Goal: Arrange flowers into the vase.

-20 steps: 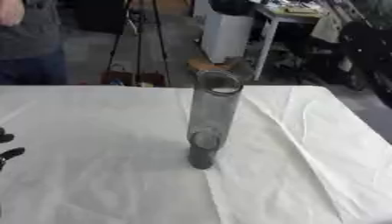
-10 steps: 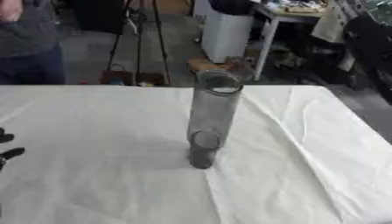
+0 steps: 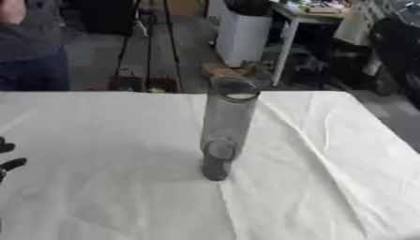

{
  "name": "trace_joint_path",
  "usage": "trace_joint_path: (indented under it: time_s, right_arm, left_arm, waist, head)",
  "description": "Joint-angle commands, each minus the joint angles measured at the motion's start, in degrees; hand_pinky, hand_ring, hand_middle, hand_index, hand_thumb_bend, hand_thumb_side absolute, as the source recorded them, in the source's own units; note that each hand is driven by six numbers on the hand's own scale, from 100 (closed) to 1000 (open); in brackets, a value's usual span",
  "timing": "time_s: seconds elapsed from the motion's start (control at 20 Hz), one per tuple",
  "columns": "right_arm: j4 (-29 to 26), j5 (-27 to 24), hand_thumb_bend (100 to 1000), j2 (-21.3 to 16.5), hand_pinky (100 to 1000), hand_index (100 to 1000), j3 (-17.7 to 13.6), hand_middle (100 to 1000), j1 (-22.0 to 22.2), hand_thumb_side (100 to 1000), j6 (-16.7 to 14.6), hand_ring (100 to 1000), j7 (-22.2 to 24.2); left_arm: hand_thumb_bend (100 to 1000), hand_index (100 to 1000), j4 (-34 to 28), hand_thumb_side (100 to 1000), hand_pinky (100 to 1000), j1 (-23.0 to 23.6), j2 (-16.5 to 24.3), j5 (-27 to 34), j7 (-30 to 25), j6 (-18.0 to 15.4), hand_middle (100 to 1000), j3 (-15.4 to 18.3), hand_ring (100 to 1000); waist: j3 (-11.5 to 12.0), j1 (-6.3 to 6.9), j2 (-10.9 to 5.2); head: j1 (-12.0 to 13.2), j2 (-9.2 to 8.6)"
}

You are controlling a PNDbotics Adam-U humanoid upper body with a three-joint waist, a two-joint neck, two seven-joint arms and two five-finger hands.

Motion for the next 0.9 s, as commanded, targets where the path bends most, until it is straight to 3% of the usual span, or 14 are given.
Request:
trace_joint_path:
  time_s: [0.05, 0.1, 0.2, 0.25, 0.35, 0.5, 0.55, 0.8, 0.9]
  right_arm:
    - [-1.0, 0.85, 100, -1.0, 100, 100, 1.47, 100, -1.55, 1000, -18.97, 206, 18.77]
    - [-1.19, 0.95, 100, -0.98, 100, 100, 1.9, 100, -1.52, 1000, -18.97, 209, 18.77]
    - [-1.57, 0.99, 100, -1.01, 100, 103, 2.6, 196, -1.39, 1000, -18.97, 270, 18.77]
    - [-1.72, 1.0, 100, -1.03, 100, 110, 2.96, 298, -1.31, 1000, -18.97, 341, 18.77]
    - [-1.87, 1.04, 100, -1.05, 100, 117, 3.64, 384, -1.15, 1000, -18.97, 421, 18.77]
    - [-1.99, 1.23, 100, -1.13, 100, 125, 4.4, 430, -0.97, 1000, -18.97, 460, 18.77]
    - [-2.03, 1.27, 100, -1.14, 100, 135, 4.48, 481, -0.95, 1000, -18.97, 511, 18.77]
    - [-3.43, 1.78, 100, -1.44, 100, 135, 5.18, 478, -0.65, 1000, -18.97, 510, 18.77]
    - [-4.76, 2.51, 100, -1.98, 137, 138, 6.4, 437, -0.56, 1000, -18.97, 473, 18.77]
  left_arm:
    - [956, 793, -0.74, 780, 708, -0.45, 0.98, -0.16, -0.1, -0.1, 655, 0.07, 947]
    - [956, 793, -0.73, 780, 708, -0.44, 1.0, -0.16, -0.1, -0.1, 655, 0.08, 947]
    - [956, 793, -0.72, 780, 708, -0.41, 1.01, -0.15, -0.11, -0.1, 655, 0.06, 947]
    - [955, 793, -0.7, 779, 708, -0.4, 1.01, -0.14, -0.13, -0.1, 655, 0.03, 947]
    - [954, 794, -0.68, 780, 708, -0.39, 1.0, -0.14, -0.18, -0.11, 655, 0.0, 947]
    - [954, 794, -0.67, 780, 708, -0.36, 1.02, -0.11, -0.23, -0.13, 655, -0.02, 947]
    - [954, 794, -0.66, 779, 708, -0.36, 1.02, -0.11, -0.24, -0.13, 655, -0.02, 947]
    - [954, 794, -0.64, 779, 707, -0.36, 1.06, -0.06, -0.25, -0.14, 655, 0.01, 947]
    - [953, 794, -0.6, 779, 708, -0.25, 1.13, -0.07, -0.27, -0.14, 656, 0.01, 948]
  waist:
    - [-0.01, 0.23, -0.64]
    - [-0.01, 0.2, -0.66]
    - [-0.04, 0.14, -0.67]
    - [-0.06, 0.1, -0.68]
    - [-0.08, 0.02, -0.68]
    - [-0.08, -0.04, -0.69]
    - [-0.07, -0.04, -0.69]
    - [-0.01, -0.03, -0.63]
    - [-0.01, -0.28, -0.76]
  head:
    - [-0.27, 0.36]
    - [-0.29, 0.38]
    - [-0.33, 0.43]
    - [-0.34, 0.46]
    - [-0.38, 0.49]
    - [-0.41, 0.53]
    - [-0.42, 0.53]
    - [-0.43, 0.54]
    - [-0.44, 0.67]
